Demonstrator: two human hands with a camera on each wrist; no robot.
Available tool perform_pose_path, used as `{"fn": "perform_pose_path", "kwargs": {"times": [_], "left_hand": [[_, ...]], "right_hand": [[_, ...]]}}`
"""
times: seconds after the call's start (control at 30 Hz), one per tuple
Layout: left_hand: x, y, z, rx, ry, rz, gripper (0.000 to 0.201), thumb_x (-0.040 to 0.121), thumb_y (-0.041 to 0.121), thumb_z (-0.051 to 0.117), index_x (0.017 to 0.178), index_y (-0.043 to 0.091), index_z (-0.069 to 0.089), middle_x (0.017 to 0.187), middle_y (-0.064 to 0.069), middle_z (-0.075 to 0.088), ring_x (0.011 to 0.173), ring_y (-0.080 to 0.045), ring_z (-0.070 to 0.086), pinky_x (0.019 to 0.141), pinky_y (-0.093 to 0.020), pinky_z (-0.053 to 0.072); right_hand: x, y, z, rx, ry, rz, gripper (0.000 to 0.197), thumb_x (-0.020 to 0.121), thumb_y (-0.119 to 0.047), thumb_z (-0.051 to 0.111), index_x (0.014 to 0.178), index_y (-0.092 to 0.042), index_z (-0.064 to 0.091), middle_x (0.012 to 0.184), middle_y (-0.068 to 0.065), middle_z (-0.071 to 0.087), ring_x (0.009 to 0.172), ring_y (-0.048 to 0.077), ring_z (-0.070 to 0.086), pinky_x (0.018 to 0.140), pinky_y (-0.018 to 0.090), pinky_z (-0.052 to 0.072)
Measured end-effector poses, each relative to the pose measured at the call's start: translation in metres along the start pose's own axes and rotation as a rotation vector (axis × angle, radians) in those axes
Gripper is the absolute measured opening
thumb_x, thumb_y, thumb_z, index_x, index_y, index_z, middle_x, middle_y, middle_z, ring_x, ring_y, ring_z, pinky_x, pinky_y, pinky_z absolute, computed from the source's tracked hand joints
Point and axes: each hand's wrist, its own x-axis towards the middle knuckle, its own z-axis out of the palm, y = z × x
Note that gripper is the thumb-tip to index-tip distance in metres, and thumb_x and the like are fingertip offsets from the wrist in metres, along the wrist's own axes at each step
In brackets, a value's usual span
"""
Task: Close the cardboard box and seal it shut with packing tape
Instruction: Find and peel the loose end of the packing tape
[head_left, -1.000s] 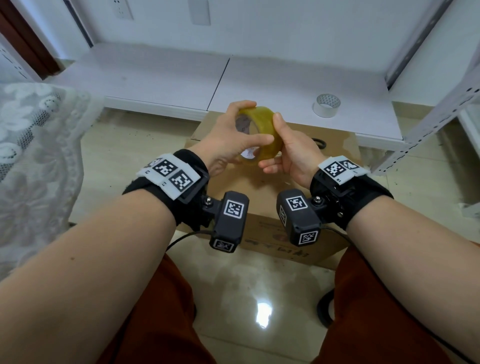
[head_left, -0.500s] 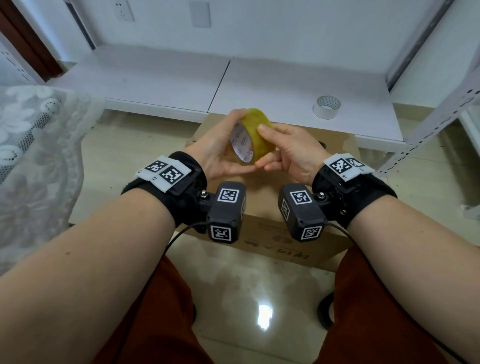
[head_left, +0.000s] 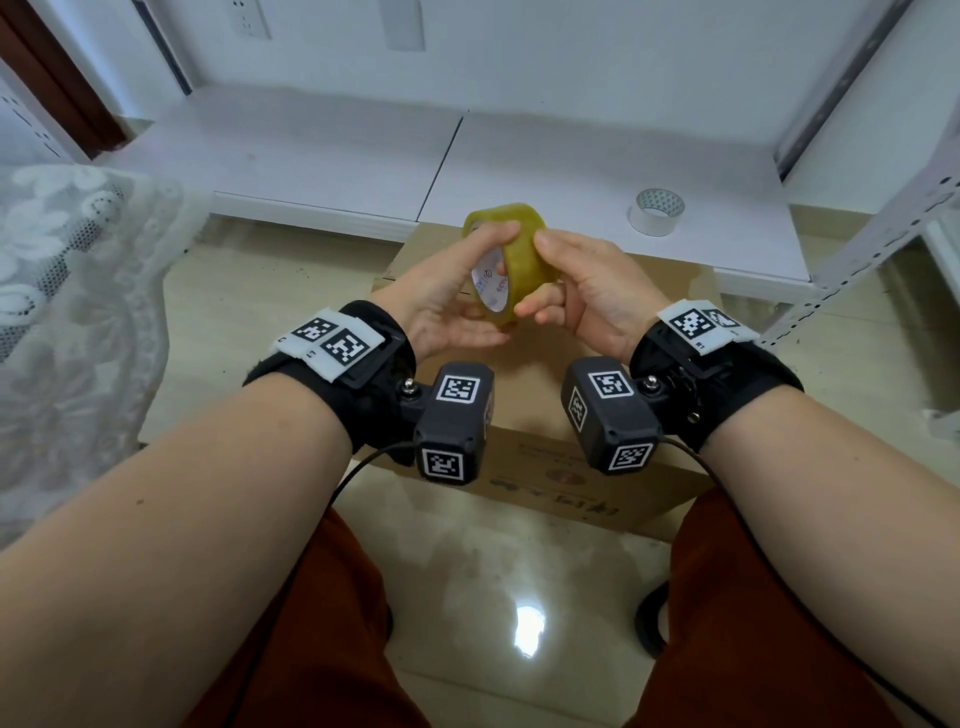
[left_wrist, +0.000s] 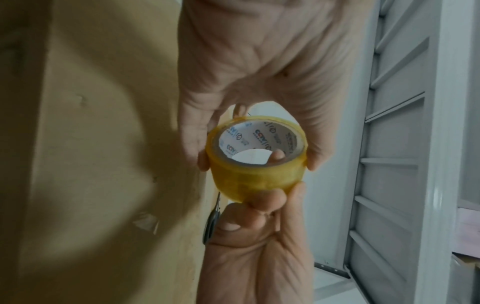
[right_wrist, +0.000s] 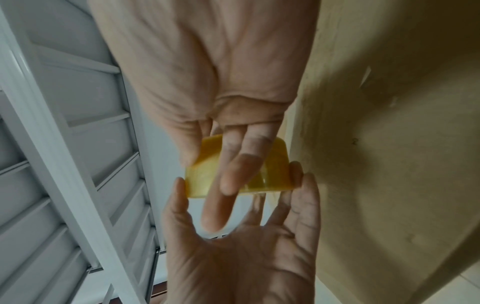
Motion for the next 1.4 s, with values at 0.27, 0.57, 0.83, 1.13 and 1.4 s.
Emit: {"fn": "perform_pose_path", "kwargs": {"times": [0.27, 0.57, 0.83, 1.13, 1.4], "left_hand": [[0.003, 0.004, -0.004, -0.197, -0.092, -0.154, 0.075, 0.074, 0.060, 0.070, 0.116, -0.002, 0.058, 0.099, -0.016, 0.063, 0.074, -0.028, 0.068, 0.062, -0.034, 0.058], [0.001, 0.003, 0.005, -0.094, -0.034, 0.028, 0.047, 0.080, 0.043, 0.073, 0.115, 0.016, 0.057, 0.115, -0.016, 0.065, 0.105, -0.029, 0.066, 0.093, -0.047, 0.053], [0.004, 0.003, 0.000, -0.175, 0.004, -0.028, 0.059, 0.079, 0.048, 0.073, 0.122, 0.012, 0.055, 0.108, -0.013, 0.061, 0.097, -0.028, 0.066, 0.076, -0.046, 0.058], [0.009, 0.006, -0.003, -0.259, -0.102, -0.114, 0.077, 0.079, 0.062, 0.064, 0.119, -0.002, 0.053, 0.108, -0.021, 0.063, 0.097, -0.035, 0.067, 0.075, -0.045, 0.059], [0.010, 0.002, -0.001, -0.094, -0.054, 0.026, 0.054, 0.075, 0.039, 0.079, 0.120, 0.017, 0.057, 0.115, -0.020, 0.063, 0.104, -0.033, 0.066, 0.096, -0.050, 0.050]], "right_hand": [[-0.001, 0.004, 0.000, -0.070, -0.063, 0.026, 0.020, 0.092, -0.014, 0.058, 0.112, -0.009, 0.058, 0.093, 0.010, 0.072, 0.060, 0.018, 0.071, 0.049, 0.020, 0.056], [0.002, 0.005, 0.004, -0.089, 0.056, 0.017, 0.045, 0.097, -0.042, 0.048, 0.119, -0.004, 0.056, 0.092, 0.018, 0.070, 0.046, 0.015, 0.064, 0.039, 0.019, 0.049], [-0.001, 0.004, 0.002, -0.031, -0.053, 0.033, 0.030, 0.097, -0.020, 0.051, 0.123, -0.004, 0.053, 0.102, 0.018, 0.069, 0.054, 0.016, 0.068, 0.044, 0.018, 0.052], [-0.001, 0.008, 0.003, -0.131, -0.022, 0.007, 0.040, 0.091, -0.030, 0.061, 0.120, -0.004, 0.057, 0.095, 0.016, 0.071, 0.056, 0.018, 0.068, 0.049, 0.021, 0.055], [0.001, 0.005, 0.002, -0.137, 0.018, 0.020, 0.050, 0.097, -0.045, 0.045, 0.127, -0.006, 0.053, 0.095, 0.018, 0.071, 0.051, 0.018, 0.067, 0.042, 0.020, 0.051]]}}
